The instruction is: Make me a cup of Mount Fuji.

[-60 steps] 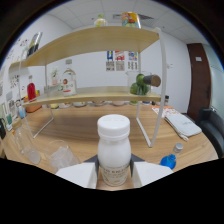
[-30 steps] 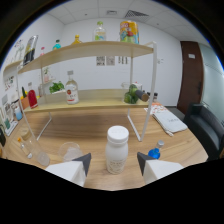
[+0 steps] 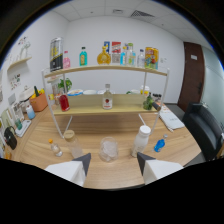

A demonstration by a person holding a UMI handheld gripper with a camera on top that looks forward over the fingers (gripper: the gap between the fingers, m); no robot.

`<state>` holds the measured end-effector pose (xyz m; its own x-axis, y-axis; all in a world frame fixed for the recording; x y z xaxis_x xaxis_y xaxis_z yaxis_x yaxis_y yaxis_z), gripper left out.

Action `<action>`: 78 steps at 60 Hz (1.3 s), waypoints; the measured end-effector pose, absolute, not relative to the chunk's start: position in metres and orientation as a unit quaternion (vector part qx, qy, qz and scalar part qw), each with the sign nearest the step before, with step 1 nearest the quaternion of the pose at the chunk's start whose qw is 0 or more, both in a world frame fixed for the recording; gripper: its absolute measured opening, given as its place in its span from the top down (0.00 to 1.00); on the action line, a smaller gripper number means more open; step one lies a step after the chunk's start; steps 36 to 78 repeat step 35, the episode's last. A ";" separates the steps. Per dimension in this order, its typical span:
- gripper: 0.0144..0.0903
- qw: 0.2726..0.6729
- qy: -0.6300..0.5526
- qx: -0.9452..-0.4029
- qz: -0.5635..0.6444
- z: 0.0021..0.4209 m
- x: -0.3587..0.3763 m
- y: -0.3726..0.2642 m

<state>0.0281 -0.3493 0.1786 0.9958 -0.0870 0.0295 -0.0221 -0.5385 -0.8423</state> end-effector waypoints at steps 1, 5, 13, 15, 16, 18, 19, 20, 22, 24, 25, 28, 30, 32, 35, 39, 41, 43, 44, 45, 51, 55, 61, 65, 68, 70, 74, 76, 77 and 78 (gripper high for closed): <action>0.05 0.479 0.030 -0.877 -0.036 0.179 0.026 -0.350; 0.05 0.479 0.023 -0.877 -0.037 0.181 0.019 -0.353; 0.05 0.475 0.025 -0.879 -0.036 0.178 0.014 -0.358; 0.05 0.474 0.025 -0.879 -0.036 0.178 0.013 -0.358; 0.05 0.474 0.026 -0.879 -0.036 0.178 0.013 -0.359; 0.05 0.475 0.025 -0.879 -0.037 0.178 0.013 -0.359; 0.05 0.474 0.024 -0.879 -0.038 0.178 0.013 -0.359; 0.05 0.474 0.023 -0.879 -0.038 0.178 0.013 -0.359; 0.05 0.474 0.021 -0.880 -0.037 0.178 0.011 -0.359; 0.05 0.475 0.020 -0.879 -0.034 0.178 0.010 -0.358; 0.05 0.475 0.020 -0.879 -0.033 0.179 0.009 -0.358; 0.05 0.476 0.019 -0.879 -0.031 0.179 0.008 -0.358; 0.05 0.476 0.017 -0.879 -0.031 0.180 0.007 -0.358; 0.05 0.476 0.014 -0.879 -0.033 0.180 0.007 -0.358; 0.05 0.477 0.013 -0.878 -0.034 0.180 0.007 -0.357; 0.05 0.477 0.013 -0.878 -0.034 0.180 0.007 -0.357; 0.05 0.477 0.013 -0.878 -0.034 0.180 0.007 -0.357; 0.05 0.477 0.013 -0.878 -0.034 0.180 0.007 -0.357; 0.05 0.477 0.013 -0.878 -0.034 0.180 0.007 -0.357; 0.05 0.477 0.013 -0.878 -0.034 0.180 0.007 -0.357; 0.05 0.477 0.013 -0.878 -0.034 0.180 0.007 -0.357; 0.05 0.477 0.013 -0.878 -0.034 0.180 0.007 -0.357; 0.05 0.477 0.013 -0.878 -0.034 0.180 0.007 -0.357; 0.05 0.477 0.013 -0.878 -0.034 0.180 0.007 -0.357; 0.05 0.477 0.013 -0.878 -0.034 0.180 0.007 -0.357; 0.05 0.477 0.013 -0.878 -0.034 0.180 0.007 -0.357; 0.05 0.477 0.013 -0.878 -0.034 0.180 0.007 -0.357; 0.05 0.477 0.013 -0.878 -0.034 0.180 0.007 -0.357; 0.05 0.477 0.013 -0.878 -0.034 0.180 0.007 -0.357; 0.05 0.477 0.013 -0.878 -0.034 0.180 0.007 -0.357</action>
